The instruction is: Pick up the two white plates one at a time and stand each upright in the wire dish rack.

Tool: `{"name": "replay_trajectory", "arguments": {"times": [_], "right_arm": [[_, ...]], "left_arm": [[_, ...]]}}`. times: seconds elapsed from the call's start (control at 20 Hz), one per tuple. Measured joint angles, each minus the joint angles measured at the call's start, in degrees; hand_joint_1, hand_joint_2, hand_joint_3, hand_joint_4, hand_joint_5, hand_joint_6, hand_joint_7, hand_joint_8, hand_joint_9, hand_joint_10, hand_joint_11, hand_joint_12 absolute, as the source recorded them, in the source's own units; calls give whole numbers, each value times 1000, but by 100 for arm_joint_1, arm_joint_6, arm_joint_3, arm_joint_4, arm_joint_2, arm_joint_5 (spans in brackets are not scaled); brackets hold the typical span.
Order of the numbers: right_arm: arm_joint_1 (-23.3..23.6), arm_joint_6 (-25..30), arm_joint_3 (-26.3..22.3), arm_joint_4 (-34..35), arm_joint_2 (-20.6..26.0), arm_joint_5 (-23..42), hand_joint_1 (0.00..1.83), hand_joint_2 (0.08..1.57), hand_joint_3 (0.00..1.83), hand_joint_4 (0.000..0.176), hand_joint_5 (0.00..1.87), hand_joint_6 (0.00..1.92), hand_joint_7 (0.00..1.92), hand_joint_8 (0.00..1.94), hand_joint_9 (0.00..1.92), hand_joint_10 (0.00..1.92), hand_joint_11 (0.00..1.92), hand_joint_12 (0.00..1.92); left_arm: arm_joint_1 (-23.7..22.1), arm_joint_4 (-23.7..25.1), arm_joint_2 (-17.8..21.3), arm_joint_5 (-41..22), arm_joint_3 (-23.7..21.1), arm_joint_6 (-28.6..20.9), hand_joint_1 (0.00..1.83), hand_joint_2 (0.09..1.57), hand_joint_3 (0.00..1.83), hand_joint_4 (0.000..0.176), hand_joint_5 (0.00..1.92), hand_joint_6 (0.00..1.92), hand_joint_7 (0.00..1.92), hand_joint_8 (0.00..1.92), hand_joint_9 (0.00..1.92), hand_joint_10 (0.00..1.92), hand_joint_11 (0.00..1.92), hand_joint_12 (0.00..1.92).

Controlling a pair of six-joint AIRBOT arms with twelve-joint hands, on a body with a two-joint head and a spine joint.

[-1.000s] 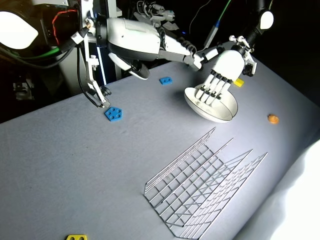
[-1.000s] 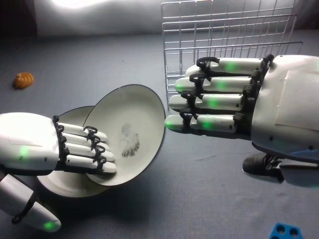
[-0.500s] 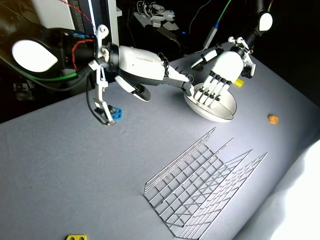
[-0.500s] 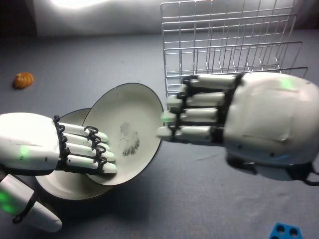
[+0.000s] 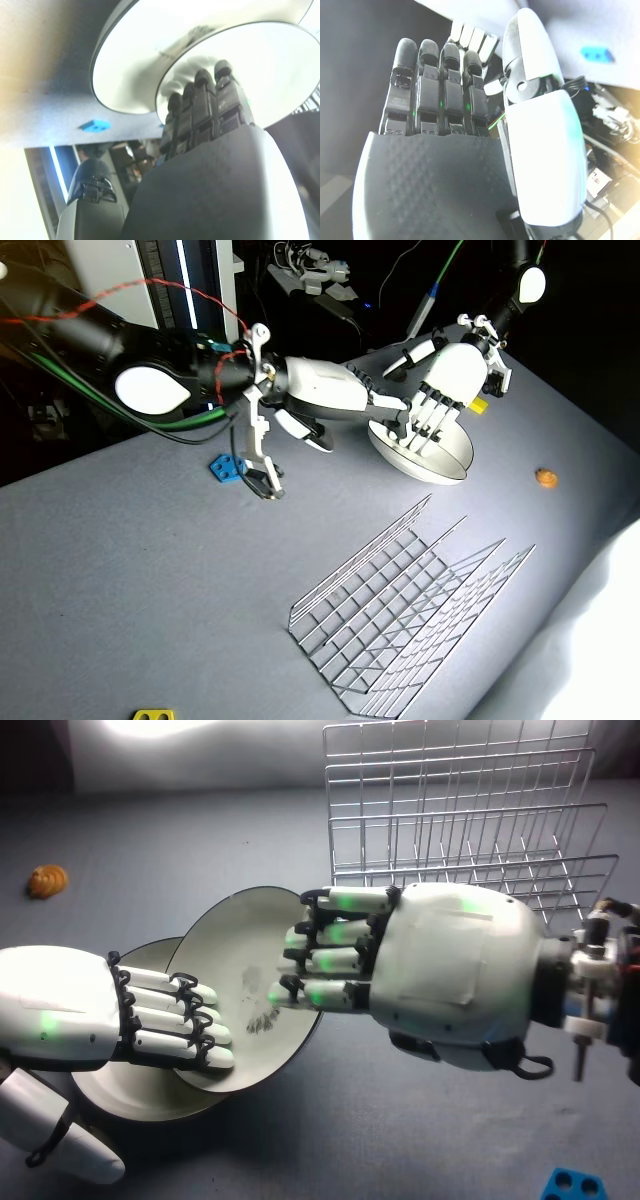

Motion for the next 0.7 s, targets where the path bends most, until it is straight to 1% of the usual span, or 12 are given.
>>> {"name": "replay_trajectory", "arguments": {"times": [0.15, 0.2, 0.3, 0.4, 0.45, 0.5, 0.6, 0.65, 0.7], "right_arm": [[107, -13, 260, 70, -264, 15, 1153, 1152, 3, 0, 395, 9, 384, 4, 370, 8, 0, 907], [140, -22, 352, 76, -380, 74, 1154, 1138, 0, 0, 416, 10, 412, 9, 389, 10, 0, 946], [140, -76, 472, 76, -573, 146, 1167, 1135, 0, 0, 456, 11, 445, 8, 412, 10, 0, 973], [140, -116, 577, 72, -758, 199, 1179, 1131, 0, 0, 458, 7, 452, 7, 423, 11, 0, 982], [140, -144, 625, 70, -828, 216, 1187, 1131, 0, 0, 458, 5, 456, 5, 428, 11, 0, 996], [140, -168, 702, 76, -922, 223, 1174, 1136, 0, 0, 451, 1, 451, 2, 420, 5, 0, 980], [140, -289, 822, 271, -1067, 243, 1190, 1121, 0, 0, 492, 9, 479, 6, 447, 10, 0, 1016], [140, -315, 911, 422, -1147, 245, 1173, 1130, 1, 0, 489, 5, 478, 3, 444, 7, 0, 1018], [138, -367, 962, 487, -1196, 247, 1170, 1138, 5, 0, 490, 5, 481, 4, 447, 7, 0, 1020]], "left_arm": [[0, -7, 0, -9, 0, -7, 0, 1112, 1, 0, 143, 0, 169, 6, 120, 6, 22, 73], [0, -9, 0, -9, 2, -9, 0, 1110, 0, 0, 150, 3, 169, 5, 123, 7, 21, 77], [0, -9, -11, -15, 11, -13, 0, 1110, 0, 0, 151, 3, 172, 5, 124, 6, 20, 80], [0, -9, -13, -13, 13, -13, 0, 1106, 0, 0, 180, 12, 200, 13, 144, 11, 29, 91], [0, -9, -24, -17, 17, -13, 0, 1105, 0, 0, 198, 4, 212, 10, 159, 3, 5, 177], [0, -20, -42, -26, 55, -13, 0, 1109, 2, 0, 192, 0, 208, 6, 160, 0, 0, 196], [0, -39, -42, -28, 57, -15, 0, 1108, 1, 0, 192, 1, 206, 4, 155, 0, 0, 200], [0, -39, -42, -26, 74, -15, 0, 1110, 2, 0, 186, 1, 199, 1, 147, 1, 0, 166], [0, -39, -42, -20, 79, -15, 0, 1106, 0, 0, 180, 0, 187, 0, 139, 0, 0, 173]]}}
